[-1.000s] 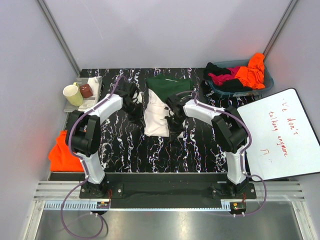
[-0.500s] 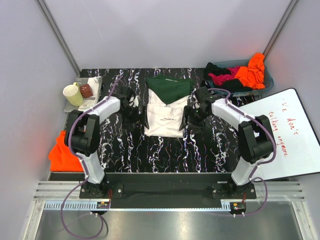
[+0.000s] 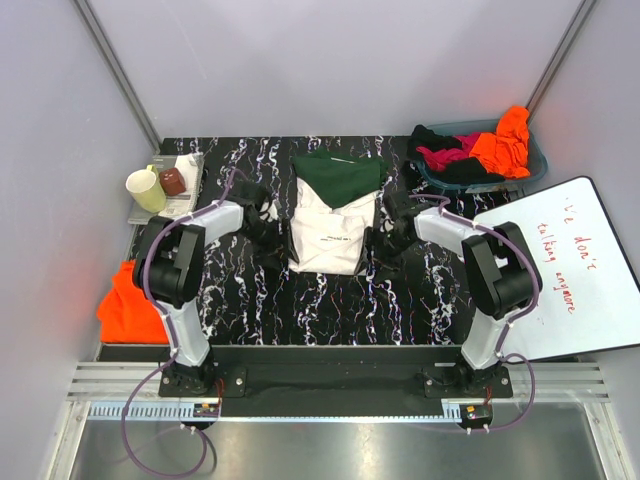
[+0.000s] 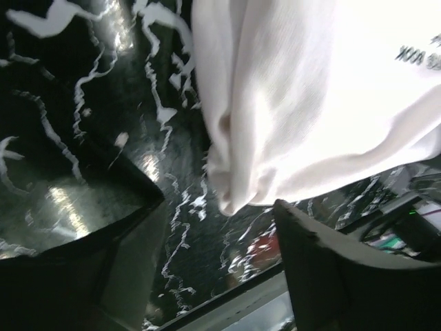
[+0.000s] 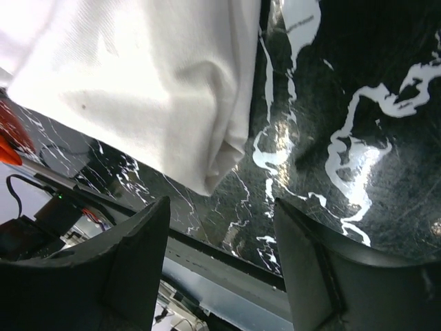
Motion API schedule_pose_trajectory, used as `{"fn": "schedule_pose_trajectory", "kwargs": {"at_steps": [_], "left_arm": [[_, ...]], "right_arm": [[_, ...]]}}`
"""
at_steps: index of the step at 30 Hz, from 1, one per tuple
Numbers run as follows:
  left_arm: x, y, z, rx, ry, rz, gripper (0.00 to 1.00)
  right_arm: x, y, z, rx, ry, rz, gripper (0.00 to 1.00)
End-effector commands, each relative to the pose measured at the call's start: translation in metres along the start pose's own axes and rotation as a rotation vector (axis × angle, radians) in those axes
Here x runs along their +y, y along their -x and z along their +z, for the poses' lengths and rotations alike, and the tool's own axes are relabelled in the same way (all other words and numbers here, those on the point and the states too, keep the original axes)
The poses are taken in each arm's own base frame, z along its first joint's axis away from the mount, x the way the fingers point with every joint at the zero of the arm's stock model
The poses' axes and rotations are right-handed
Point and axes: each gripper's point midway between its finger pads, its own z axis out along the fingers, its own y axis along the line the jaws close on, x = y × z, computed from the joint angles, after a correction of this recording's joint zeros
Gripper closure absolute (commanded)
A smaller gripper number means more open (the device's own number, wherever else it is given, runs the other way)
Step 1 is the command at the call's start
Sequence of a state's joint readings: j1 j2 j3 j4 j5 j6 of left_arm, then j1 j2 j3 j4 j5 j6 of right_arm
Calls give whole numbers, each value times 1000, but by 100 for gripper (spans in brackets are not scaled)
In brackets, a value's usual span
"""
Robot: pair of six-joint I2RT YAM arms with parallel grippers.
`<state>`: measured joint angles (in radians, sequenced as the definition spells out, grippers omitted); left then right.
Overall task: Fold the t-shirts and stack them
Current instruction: Fold the tshirt
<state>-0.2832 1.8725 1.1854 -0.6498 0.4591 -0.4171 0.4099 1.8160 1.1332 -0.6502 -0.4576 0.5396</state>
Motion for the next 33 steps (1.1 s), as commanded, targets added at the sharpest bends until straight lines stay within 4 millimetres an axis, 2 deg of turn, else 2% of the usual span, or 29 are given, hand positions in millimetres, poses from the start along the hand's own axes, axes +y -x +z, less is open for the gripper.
{"fn": "schedule_pose_trajectory", "kwargs": {"at_steps": [1, 5, 6, 9, 10, 13, 14, 17, 21, 28, 30, 33], "left_arm": [[-3, 17, 20, -31, -40, -7, 36], [-7, 23, 26, -24, -56, -14, 63], [-7, 24, 27, -21, -58, -16, 79], [-5, 23, 29, -15, -52, -20, 100], [-4, 22, 29, -15, -50, -18, 100], [-3, 18, 26, -16, -48, -11, 100], [-4, 18, 24, -19, -48, -5, 100], [-5, 9, 16, -16, -53, 10, 100], [-4, -12, 4, 4, -56, 22, 100], [-7, -62, -16, 55, -54, 91, 100], [-10, -69, -23, 63, -54, 106, 100], [-28, -59, -48, 9, -74, 154, 100]], "right_arm": [[9, 14, 10, -47, 39, -2, 32], [15, 25, 15, -70, 72, -7, 37], [17, 28, 16, -74, 79, -10, 43], [27, 32, 20, -59, 123, -30, 60], [28, 31, 22, -46, 132, -27, 72], [32, 31, 20, -41, 148, -31, 88], [32, 30, 19, -42, 149, -31, 90], [32, 22, 14, -28, 157, -35, 94], [25, 6, 7, -4, 146, -38, 94], [27, -19, -14, 27, 166, -61, 94], [31, -22, -22, 25, 181, -79, 94], [43, -22, -42, -2, 202, -126, 94]]}}
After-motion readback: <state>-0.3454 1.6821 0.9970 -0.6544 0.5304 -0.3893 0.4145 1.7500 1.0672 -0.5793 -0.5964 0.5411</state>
